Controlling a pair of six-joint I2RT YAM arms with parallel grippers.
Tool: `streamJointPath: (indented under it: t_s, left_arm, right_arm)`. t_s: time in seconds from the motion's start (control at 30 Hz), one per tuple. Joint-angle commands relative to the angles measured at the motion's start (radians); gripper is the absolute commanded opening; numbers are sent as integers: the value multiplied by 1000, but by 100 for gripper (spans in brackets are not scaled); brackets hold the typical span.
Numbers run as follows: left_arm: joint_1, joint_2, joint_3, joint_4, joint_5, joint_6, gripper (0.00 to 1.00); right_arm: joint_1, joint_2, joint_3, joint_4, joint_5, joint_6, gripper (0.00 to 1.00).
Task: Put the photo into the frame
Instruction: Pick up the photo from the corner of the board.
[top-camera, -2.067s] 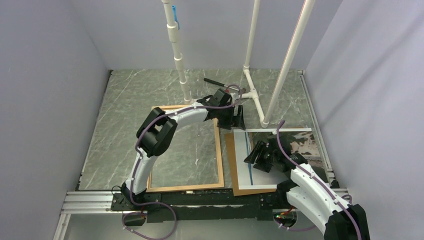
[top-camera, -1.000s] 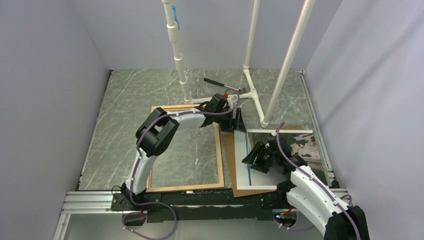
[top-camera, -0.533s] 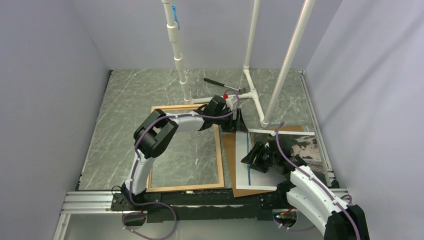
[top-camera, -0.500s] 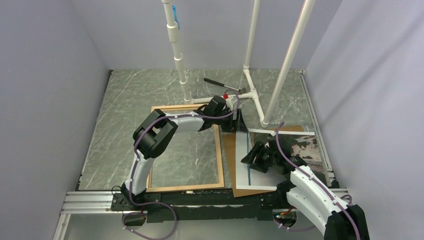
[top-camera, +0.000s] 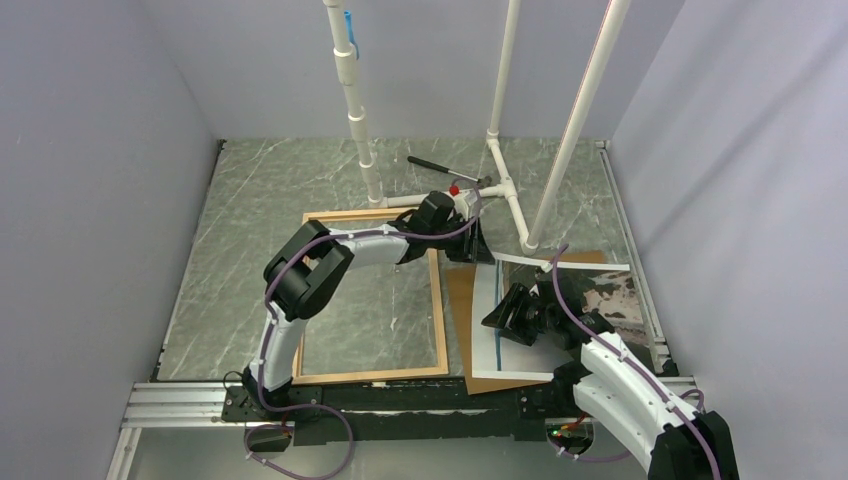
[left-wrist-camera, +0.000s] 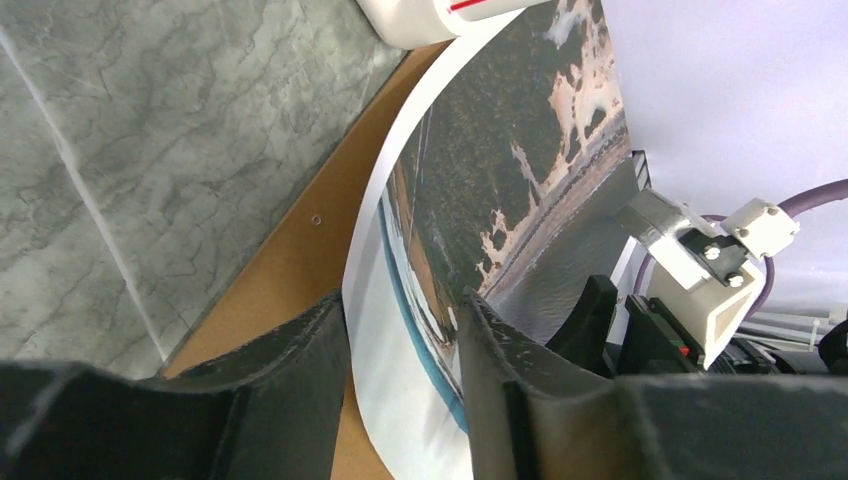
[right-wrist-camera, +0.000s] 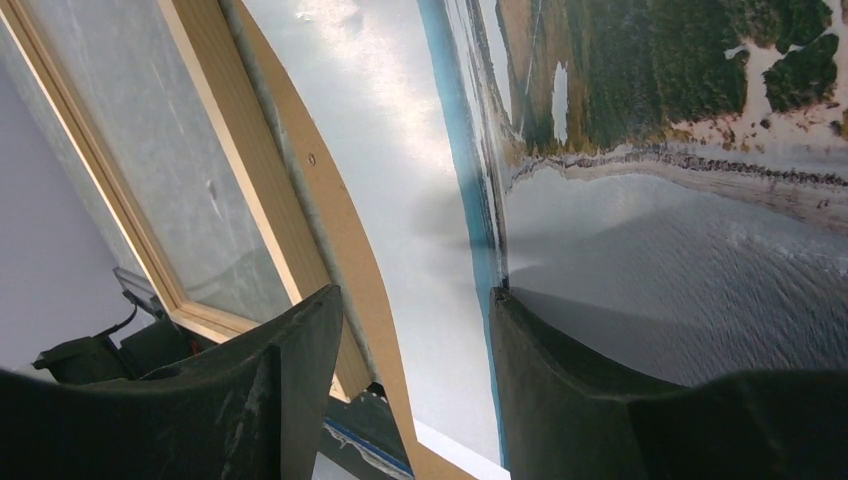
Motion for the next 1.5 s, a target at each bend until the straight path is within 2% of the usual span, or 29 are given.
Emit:
streamJointPath:
  t_s: [0.0,0.23,0.43,0.73,0.87,1.0,1.2,1.37,1.47]
  left_arm:
    - [-10,9,5,7,-15,12,40]
    - [-10,-32,-36,13,-37,12,0]
    - [-9,-137,-109,29,-91,12,0]
    - [29,-407,-320,87,-166,30,0]
    - [60,-566,-423,60,-209,39,0]
    - [84,-731,-467,-48,-271,87,0]
    - [151,-969,-454,-325,-383,163,0]
    - [224,-1125,-360,-564,-493,245,0]
    - [229,-1188,-278,-689,-620,302,0]
  right_arm:
    - [3,3,-30,-116,22,-31,59]
    - [3,-37,2,-143,8,-55,61]
    - [3,-111,25,-161,-16,-54,69]
    - [3,-157,91,-196,-18,-62,97]
    - [4,-171,114,-192,-25,-61,100]
    - [4,-161,129,-182,-40,-61,100]
    - [5,-135,152,-148,-68,-60,100]
    - [5,-109,166,-115,-92,-59,100]
    - [4,-93,176,-97,-108,-62,100]
